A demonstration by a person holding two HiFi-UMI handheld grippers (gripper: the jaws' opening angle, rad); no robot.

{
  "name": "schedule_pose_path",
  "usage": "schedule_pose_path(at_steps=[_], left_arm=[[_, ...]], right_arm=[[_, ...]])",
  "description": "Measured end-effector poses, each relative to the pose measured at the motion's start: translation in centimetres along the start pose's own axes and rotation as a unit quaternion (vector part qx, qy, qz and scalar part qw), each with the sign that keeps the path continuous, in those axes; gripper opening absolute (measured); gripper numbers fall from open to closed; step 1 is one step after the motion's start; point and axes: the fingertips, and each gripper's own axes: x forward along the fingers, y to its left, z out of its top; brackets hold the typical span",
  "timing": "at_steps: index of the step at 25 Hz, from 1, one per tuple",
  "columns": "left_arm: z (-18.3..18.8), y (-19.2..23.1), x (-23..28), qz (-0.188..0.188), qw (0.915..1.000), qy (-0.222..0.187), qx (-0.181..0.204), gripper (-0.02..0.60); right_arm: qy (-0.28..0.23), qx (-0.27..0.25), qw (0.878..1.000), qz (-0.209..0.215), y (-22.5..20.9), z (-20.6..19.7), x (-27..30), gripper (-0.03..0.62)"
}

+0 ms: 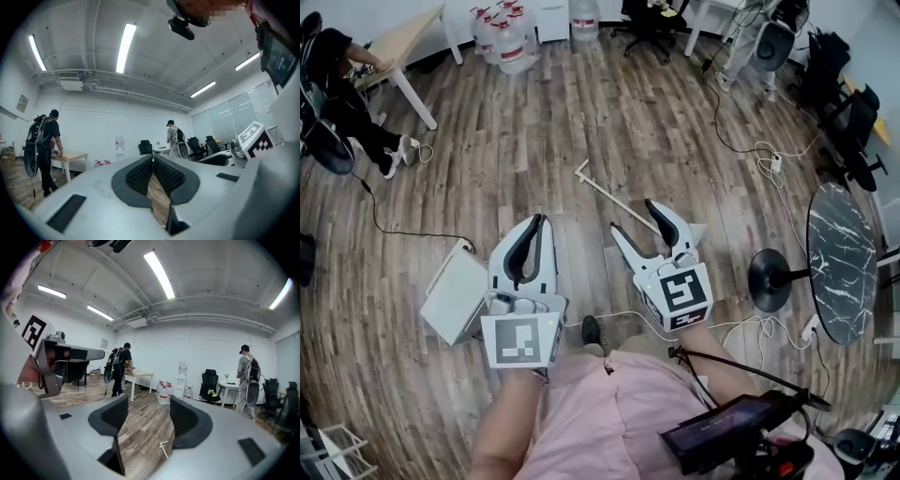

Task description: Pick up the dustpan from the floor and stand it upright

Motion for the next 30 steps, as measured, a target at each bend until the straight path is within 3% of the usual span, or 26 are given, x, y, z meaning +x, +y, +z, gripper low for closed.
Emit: schedule_pose_path(at_steps=[6,17,23,30], left_arm=[[-1.0,1.9,3.5,-0.01,0.9999,-0.003,-0.005,0.021],[-5.8,2.1,14.6,-0.026,0.9982,0.054,-0.001,0.023],[-7.8,3.6,24.2,0.002,0.9958,0.091,0.013,0.022],[-6.4,5.8,33.1,0.04,0.9951,0.085,0.03,0.022]], right_arm=[[-0.004,-0.012,1.0,-0.011,-2.4,1.0,3.6,0.275],[0.015,0.006,1.0,-0.015,-10.8,-1.9,12.2,0.27],[0.023,0.019,1.0,0.009,-18.5,-3.3,20.0,0.262],[0.017,0.013,0.999,0.046,-25.7,-1.6,28.4,0.254]])
